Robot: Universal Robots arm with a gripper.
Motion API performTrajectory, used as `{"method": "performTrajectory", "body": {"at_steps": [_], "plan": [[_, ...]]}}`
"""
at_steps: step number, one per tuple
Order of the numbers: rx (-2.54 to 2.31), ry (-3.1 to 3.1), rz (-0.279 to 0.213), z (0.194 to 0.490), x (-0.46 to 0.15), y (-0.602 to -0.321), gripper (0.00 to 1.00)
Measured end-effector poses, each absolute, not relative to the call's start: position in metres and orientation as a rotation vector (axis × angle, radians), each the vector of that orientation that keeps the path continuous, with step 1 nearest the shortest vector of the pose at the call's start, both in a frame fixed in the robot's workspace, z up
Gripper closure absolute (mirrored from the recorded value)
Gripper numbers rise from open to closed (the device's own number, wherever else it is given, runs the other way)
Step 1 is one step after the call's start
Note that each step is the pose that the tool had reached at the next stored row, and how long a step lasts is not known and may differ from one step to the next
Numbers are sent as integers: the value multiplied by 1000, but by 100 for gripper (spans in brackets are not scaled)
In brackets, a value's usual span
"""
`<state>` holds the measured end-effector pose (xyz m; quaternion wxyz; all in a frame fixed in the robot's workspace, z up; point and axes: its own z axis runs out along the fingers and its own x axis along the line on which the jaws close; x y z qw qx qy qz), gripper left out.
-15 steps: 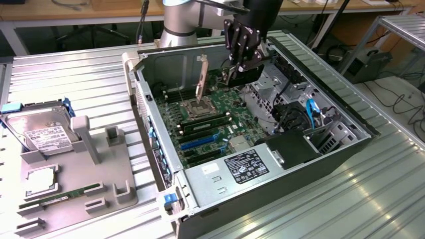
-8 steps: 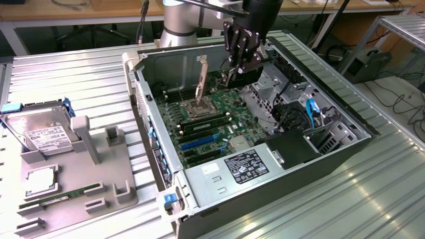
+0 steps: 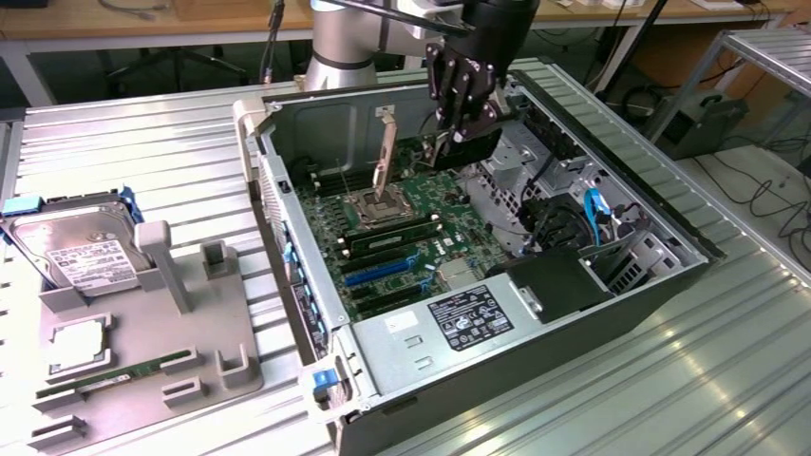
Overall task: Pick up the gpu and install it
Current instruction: 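Insert the gpu into the slot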
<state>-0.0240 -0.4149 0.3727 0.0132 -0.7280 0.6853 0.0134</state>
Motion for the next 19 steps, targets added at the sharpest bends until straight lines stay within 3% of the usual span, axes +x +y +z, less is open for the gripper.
{"method": "performTrajectory", "body": {"at_steps": [19], "plan": [[-2268, 2135, 42, 369, -24, -416, 74]]}}
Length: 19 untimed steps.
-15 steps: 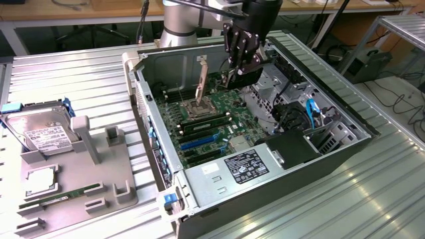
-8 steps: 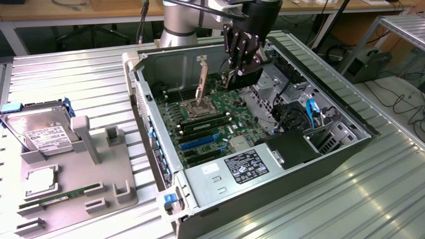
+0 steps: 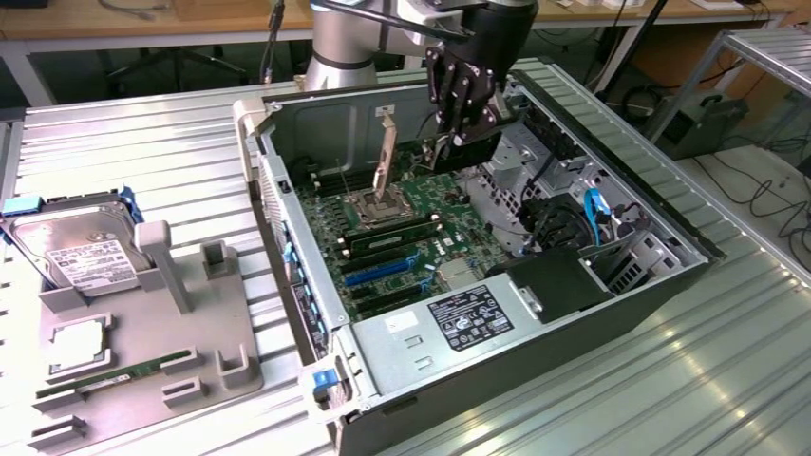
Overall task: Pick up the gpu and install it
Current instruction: 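Insert the gpu into the slot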
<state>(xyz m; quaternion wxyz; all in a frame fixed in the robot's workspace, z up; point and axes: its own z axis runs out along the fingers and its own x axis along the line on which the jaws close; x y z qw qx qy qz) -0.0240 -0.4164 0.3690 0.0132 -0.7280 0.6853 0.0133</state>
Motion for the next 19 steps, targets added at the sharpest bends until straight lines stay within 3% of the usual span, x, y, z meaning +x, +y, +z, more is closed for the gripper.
{"method": "performTrajectory", "body": {"at_steps": [19], "plan": [[-2268, 2135, 42, 366, -27, -420, 74]]}}
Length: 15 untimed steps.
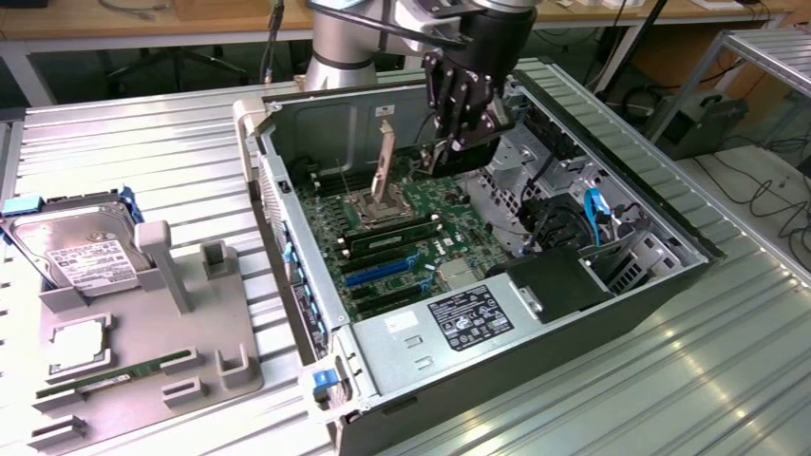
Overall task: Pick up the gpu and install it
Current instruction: 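Insert the gpu into the slot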
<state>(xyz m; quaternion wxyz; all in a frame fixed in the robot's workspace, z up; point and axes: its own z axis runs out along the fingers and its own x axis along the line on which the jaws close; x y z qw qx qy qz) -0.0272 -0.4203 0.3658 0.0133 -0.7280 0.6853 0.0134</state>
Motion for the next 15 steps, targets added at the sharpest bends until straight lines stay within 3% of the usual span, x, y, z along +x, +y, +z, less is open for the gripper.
{"method": "performTrajectory", "body": {"at_steps": [15], "plan": [[-2268, 2135, 42, 363, -28, -424, 74]]}}
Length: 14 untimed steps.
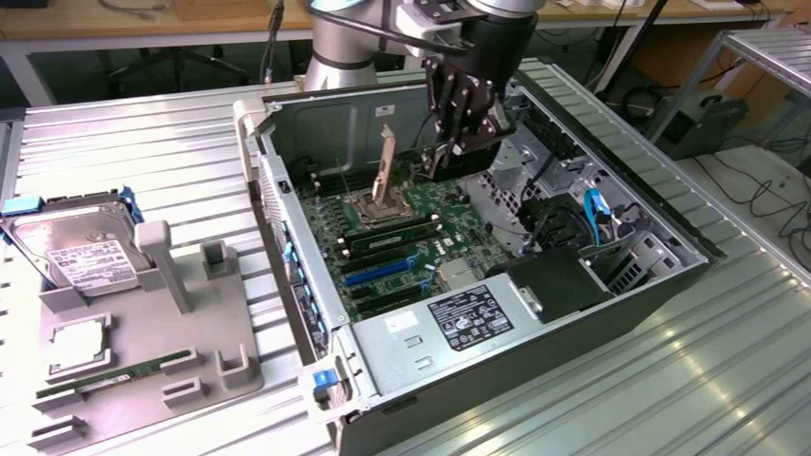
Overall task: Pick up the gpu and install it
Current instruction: 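Insert the gpu into the slot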
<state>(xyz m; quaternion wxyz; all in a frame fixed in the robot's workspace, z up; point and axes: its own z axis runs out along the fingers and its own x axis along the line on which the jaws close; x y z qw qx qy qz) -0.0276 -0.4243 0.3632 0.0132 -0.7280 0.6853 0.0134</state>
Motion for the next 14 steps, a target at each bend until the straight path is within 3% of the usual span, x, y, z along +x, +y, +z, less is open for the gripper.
{"method": "performTrajectory", "body": {"at_steps": [14], "plan": [[-2268, 2135, 42, 361, -28, -428, 74]]}}
